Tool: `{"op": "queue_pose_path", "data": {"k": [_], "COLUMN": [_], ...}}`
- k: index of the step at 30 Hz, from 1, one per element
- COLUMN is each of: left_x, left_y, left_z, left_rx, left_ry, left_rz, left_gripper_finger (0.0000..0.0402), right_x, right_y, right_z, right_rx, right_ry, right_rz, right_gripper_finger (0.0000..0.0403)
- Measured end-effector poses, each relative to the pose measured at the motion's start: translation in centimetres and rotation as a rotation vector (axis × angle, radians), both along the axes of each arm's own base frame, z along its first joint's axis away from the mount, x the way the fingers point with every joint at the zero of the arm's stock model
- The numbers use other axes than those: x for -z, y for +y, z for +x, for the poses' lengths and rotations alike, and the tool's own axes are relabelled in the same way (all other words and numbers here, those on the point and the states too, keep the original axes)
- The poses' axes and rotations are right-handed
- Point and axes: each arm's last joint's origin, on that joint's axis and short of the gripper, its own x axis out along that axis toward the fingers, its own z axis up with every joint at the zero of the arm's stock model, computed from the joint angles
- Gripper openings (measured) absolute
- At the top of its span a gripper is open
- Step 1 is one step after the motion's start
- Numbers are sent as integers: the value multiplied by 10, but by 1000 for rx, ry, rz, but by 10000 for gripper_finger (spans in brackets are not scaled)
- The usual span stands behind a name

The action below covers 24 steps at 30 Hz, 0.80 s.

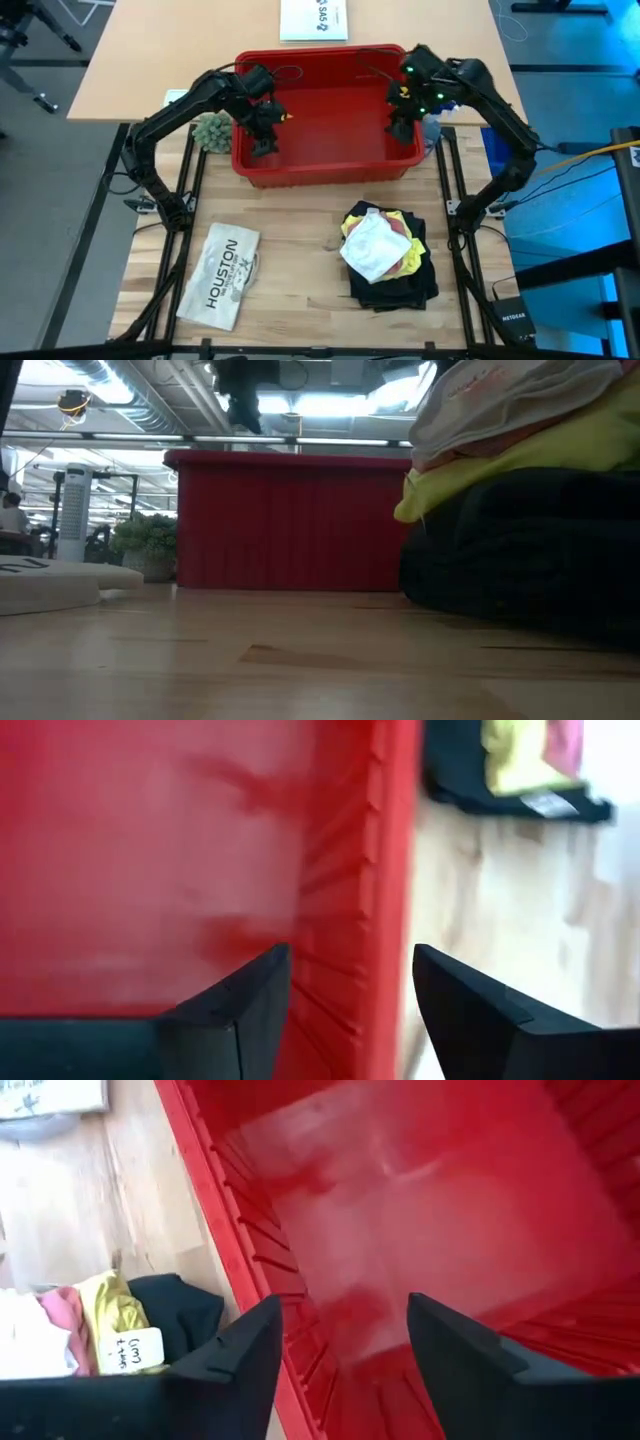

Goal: Fold laundry
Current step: Move the red bin to the upper middle of the table

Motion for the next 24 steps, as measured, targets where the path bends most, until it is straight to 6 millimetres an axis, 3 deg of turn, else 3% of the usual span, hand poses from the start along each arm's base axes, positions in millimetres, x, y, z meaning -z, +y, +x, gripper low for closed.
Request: {"op": "queue_pose_path", "data": {"k": [7, 9, 11, 12, 14, 20, 24], "left_x": [-27, -35, -40, -40, -33, 26, 70], "left_y": [8, 10, 12, 11, 11, 18, 22], "left_z": [12, 19, 25, 28, 34, 37, 31], "left_rx": [-146, -191, -223, -234, -252, -291, -313], "left_ry": [-262, -360, -437, -468, -484, -298, -170], "left_rz": [192, 215, 232, 245, 239, 196, 137], "left_gripper_finger": [168, 134, 76, 41, 14, 1, 0], "right_x": [-30, -37, -32, -26, -8, 65, 101], "right_y": [9, 8, 3, 0, -6, -20, -23], "right_z": [-12, -11, -4, 0, 8, 24, 27], "right_rx": [71, 104, 132, 140, 152, 209, 218], "right_ry": [-231, -310, -339, -336, -303, -149, -84], "right_rz": [-101, -121, -117, -108, -84, 5, 35], "right_gripper_finger": [160, 135, 94, 65, 18, 2, 1]}}
